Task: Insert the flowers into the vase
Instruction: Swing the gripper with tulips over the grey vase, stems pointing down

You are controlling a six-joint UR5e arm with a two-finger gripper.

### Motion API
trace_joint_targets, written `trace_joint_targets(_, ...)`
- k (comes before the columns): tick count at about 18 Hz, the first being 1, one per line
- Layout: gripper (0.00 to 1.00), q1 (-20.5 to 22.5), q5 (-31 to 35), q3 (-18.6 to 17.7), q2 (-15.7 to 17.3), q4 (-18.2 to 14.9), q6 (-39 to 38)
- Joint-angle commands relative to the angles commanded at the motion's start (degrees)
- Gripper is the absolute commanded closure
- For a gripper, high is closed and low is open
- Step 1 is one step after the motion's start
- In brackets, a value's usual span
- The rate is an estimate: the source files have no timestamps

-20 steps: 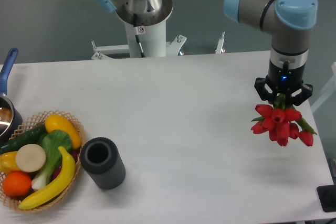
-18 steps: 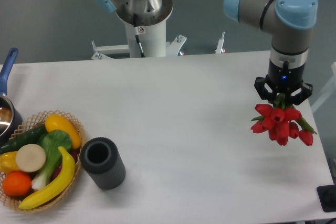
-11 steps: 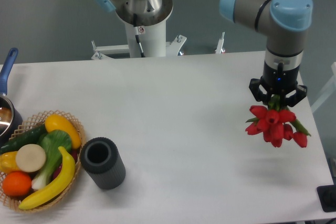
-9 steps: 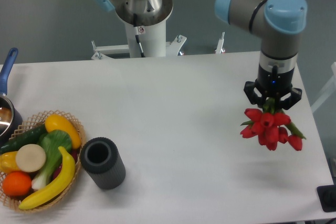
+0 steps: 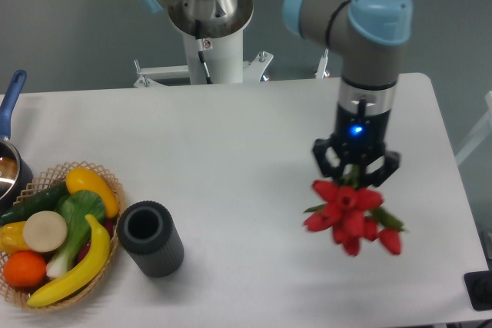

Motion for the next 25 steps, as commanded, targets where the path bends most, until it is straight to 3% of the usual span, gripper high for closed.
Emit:
trace_joint_targets(3,1.00,-1.75,-3.01,2.02,-0.62,0.44,-0.09)
trace_joint_targets(6,1.00,-3.87,-9.22,2.03,-0.71,7.10,-1.14)
trace_joint_targets(8,1.00,-4.04,-15.82,2.03,-0.80,9.13,-1.67)
trace_joint_targets(13,0.99,-4.40,-29.10,2.29,-0.01,10.10,-1.41)
trace_joint_targets(22,0.92,-4.75,-44.83,1.94,1.13,10.90,-0.53)
trace_joint_targets(25,0.88,-5.80,-46.86,1.85,1.66,10.90,0.69)
